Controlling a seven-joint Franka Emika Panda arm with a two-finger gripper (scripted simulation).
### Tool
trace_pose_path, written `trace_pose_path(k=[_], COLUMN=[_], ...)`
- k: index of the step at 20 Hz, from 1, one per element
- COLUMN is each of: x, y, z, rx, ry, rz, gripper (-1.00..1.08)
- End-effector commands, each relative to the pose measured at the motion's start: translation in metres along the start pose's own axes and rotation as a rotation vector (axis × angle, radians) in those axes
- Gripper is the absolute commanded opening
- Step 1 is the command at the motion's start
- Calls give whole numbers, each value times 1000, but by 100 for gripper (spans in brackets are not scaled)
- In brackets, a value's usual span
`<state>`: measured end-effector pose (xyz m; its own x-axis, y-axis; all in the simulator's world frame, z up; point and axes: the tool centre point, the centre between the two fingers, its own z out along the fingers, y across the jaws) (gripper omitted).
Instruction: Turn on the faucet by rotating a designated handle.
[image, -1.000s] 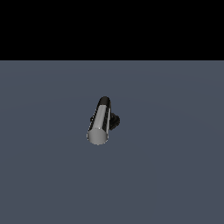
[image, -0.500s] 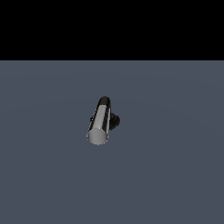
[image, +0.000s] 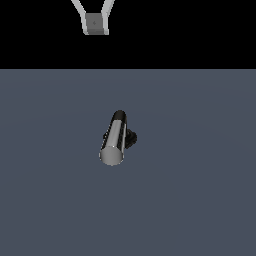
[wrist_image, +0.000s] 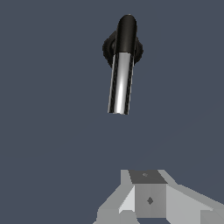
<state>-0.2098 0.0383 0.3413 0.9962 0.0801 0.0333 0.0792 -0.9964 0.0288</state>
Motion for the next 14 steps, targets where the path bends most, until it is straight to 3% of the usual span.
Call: trace_pose_path(k=[1,14], x=[4,27], y=[-4,-27], z=[21,124], rx=[3,16], ry=[-2,-17], rz=[2,7], gripper=[-100,-100])
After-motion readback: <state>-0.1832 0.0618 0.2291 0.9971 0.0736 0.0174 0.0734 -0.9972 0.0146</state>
